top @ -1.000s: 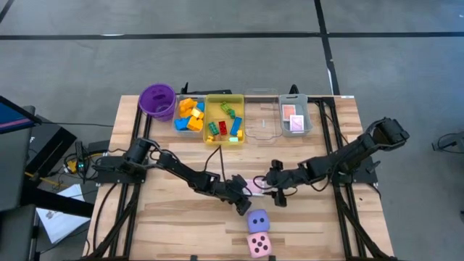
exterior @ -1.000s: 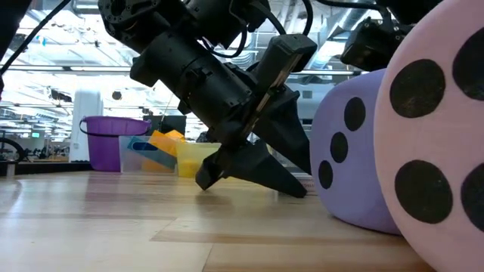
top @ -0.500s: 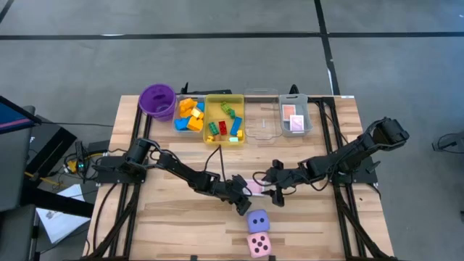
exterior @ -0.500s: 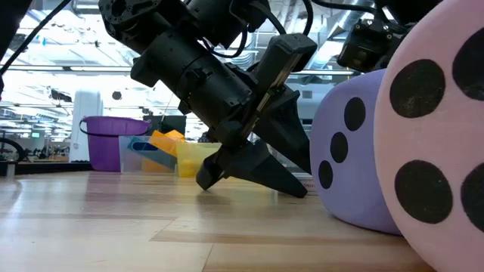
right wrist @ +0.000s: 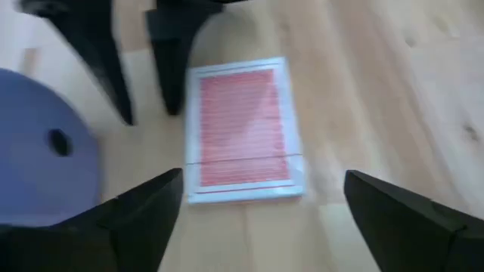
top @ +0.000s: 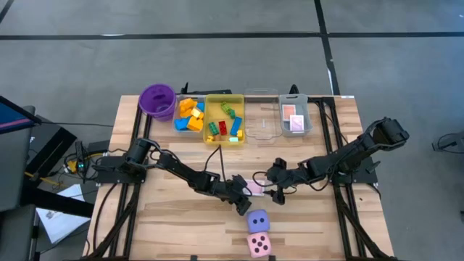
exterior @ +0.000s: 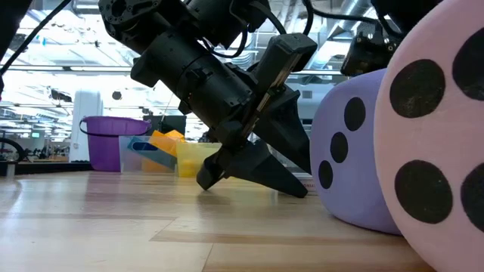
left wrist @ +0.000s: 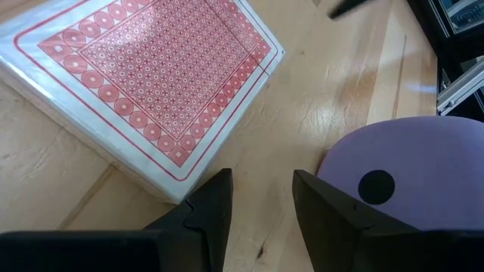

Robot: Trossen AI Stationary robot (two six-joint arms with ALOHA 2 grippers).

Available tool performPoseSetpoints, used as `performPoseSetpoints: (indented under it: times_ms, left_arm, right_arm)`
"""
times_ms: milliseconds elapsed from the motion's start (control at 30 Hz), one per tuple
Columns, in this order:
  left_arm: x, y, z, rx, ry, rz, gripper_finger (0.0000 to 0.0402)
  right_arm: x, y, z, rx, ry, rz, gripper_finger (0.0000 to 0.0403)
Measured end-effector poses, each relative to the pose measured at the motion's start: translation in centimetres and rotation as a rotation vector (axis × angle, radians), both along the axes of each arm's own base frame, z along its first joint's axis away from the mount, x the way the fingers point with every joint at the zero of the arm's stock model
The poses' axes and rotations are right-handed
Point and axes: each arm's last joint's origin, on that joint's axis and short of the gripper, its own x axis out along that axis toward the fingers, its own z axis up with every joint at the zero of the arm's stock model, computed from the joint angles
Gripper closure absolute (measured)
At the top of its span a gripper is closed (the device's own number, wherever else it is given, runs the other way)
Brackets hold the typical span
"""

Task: Pick & Place Toys
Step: Put the red deck of cards into the gray bin

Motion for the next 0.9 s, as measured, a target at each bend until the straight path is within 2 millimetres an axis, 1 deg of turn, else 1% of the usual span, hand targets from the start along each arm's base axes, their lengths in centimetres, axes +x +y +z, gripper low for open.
performPoseSetpoints:
  times_ms: [100, 167, 300, 467, 633, 767, 900]
  left_arm:
    - [0.0, 0.0, 0.0, 0.0, 0.0, -0.001, 0.0266]
    - [0.0, 0.0, 0.0, -0.002, 0.0, 0.001, 0.0266]
    - [0.0, -0.2, 0.0, -0.003, -0.001, -0.004, 0.0266]
    - [-0.1, -0.5, 0.0, -0.004, -0.002, -0.009, 0.0266]
    - [-0.2, -0.6, 0.0, -0.005, -0.002, -0.012, 0.0266]
    - [-0.2, -0.6, 0.1, -0.005, -0.002, -0.012, 0.0266]
    - [-0.2, -0.6, 0.1, -0.005, -0.002, -0.012, 0.0266]
  right_arm:
    - [-0.5, -0.3, -0.6, -0.031, -0.003, -0.034, 0.0022]
    - [-0.8, -0.5, -1.0, -0.037, 0.009, -0.045, 0.0008]
    - [-1.2, -0.4, -1.5, -0.04, 0.013, -0.023, 0.0012]
    - [-1.2, 0.5, -1.3, -0.064, -0.077, 0.065, 0.0004]
    - [-1.2, 0.7, -1.3, -0.094, -0.087, 0.097, 0.0006]
    - [-0.7, 0.8, -2.2, -0.105, -0.088, 0.11, 0.0003]
    - [-0.2, 1.0, -3.7, -0.126, -0.077, 0.086, 0.0003]
